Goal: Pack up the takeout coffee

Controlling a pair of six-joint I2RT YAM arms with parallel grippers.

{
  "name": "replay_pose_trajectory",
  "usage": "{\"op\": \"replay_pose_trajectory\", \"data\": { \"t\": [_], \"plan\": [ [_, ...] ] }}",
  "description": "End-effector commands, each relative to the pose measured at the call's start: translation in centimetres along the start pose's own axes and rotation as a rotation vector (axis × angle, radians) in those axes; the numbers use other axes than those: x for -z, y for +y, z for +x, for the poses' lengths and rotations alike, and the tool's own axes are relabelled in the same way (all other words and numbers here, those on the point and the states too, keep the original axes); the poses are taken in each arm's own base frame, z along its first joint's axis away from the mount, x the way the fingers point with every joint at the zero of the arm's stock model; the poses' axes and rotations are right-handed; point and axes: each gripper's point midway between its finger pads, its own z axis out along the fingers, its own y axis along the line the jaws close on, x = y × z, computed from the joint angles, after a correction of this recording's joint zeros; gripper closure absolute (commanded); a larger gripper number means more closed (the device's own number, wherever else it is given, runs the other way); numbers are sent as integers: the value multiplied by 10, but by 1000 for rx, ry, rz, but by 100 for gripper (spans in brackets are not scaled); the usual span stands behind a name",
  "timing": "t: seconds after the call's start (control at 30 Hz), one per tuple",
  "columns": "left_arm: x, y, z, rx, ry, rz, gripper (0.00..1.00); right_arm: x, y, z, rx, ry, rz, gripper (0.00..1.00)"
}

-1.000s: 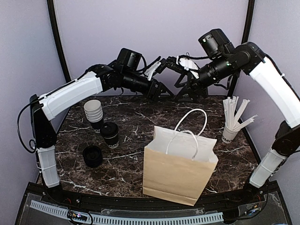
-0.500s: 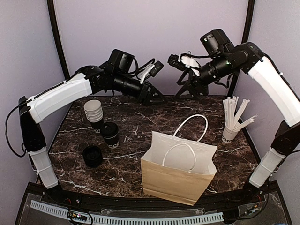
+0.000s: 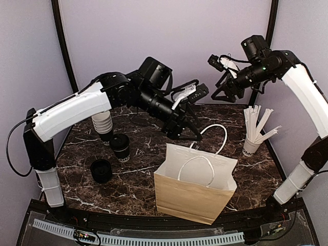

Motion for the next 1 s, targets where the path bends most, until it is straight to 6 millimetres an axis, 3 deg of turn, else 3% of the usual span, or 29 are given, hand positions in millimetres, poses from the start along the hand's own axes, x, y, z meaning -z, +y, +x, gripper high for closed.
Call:
{"op": "replay_pose_trajectory", "data": {
  "t": [0.0, 0.13, 0.2, 0.23, 0.3, 0.5, 0.63, 0.83, 0.97],
  "plan": [
    [-14, 3, 12, 29, 42, 60, 33, 24, 3, -12, 20, -75, 14, 30],
    [-18, -1, 0, 26, -5, 112, 49, 35, 18, -12, 37, -92, -38, 30],
    [-20, -2, -3, 31, -18, 134, 67, 37, 23, -13, 49, -102, -56, 29],
    [-20, -2, -5, 32, -22, 136, 83, 38, 24, -14, 51, -106, -61, 29],
    [-19, 1, -6, 44, -28, 128, 96, 40, 30, -16, 64, -119, -91, 29],
    [-2, 39, 0, 139, -24, -4, 100, 65, 75, -38, 164, -244, -322, 29],
    [28, 80, 11, 215, -35, -148, 100, 70, 101, -43, 175, -280, -443, 23],
    [64, 129, 26, 272, -54, -388, 100, 55, 125, -38, 211, -236, -503, 22],
    [75, 146, 34, 289, -73, -465, 100, 23, 121, -35, 183, -160, -459, 24]
  ]
}}
